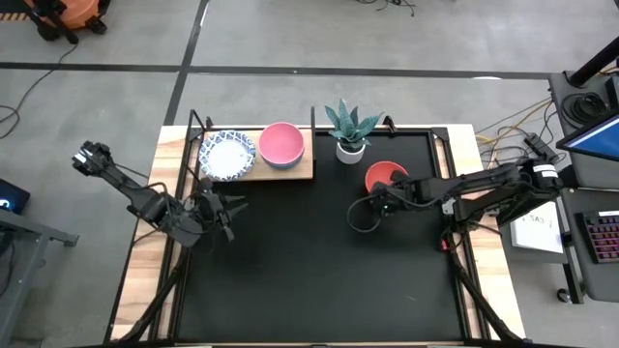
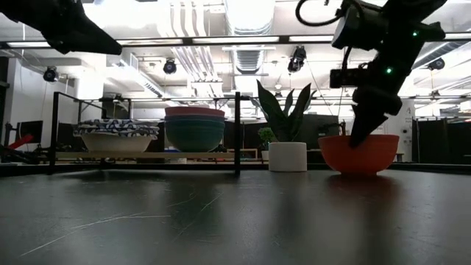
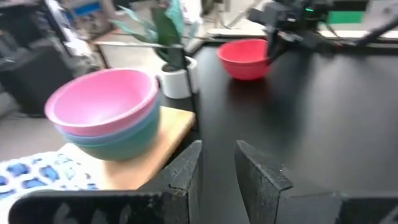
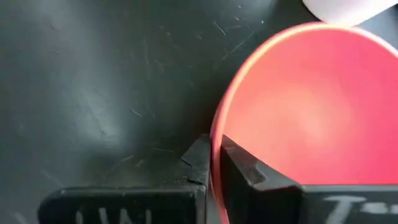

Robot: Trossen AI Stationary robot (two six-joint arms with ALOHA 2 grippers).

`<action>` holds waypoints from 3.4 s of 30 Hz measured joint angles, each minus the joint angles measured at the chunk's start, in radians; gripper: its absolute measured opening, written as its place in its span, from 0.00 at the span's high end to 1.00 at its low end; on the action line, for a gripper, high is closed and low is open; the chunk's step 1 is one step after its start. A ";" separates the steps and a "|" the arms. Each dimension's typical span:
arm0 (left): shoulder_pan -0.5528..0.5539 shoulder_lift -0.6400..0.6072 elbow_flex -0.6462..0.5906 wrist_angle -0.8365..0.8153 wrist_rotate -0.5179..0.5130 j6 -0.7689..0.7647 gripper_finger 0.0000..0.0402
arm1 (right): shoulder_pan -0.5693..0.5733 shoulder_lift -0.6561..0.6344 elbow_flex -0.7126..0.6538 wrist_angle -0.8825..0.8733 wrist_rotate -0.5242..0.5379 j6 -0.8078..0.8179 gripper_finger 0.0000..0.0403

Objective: Place and stack bowls onto a shelf
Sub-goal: Stack the orange bowl on top of the pink bowl on the shelf

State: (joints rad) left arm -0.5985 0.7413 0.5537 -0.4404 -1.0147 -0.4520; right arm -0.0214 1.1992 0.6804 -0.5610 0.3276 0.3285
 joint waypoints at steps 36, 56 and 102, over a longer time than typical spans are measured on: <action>0.000 0.024 0.001 -0.010 -0.126 0.006 0.81 | -0.014 0.627 1.269 -0.255 -0.168 -0.716 0.98; 0.000 0.024 0.001 -0.020 -0.126 0.007 0.81 | -0.251 0.914 1.533 -0.287 -0.397 -0.803 0.98; 0.000 0.025 0.000 -0.025 -0.126 0.018 0.81 | -0.257 0.901 1.142 0.618 -0.481 -0.405 0.98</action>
State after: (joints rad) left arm -0.5985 0.7662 0.5537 -0.4652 -1.1412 -0.4343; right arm -0.2788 2.1004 1.8227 0.0566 -0.1535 -0.0762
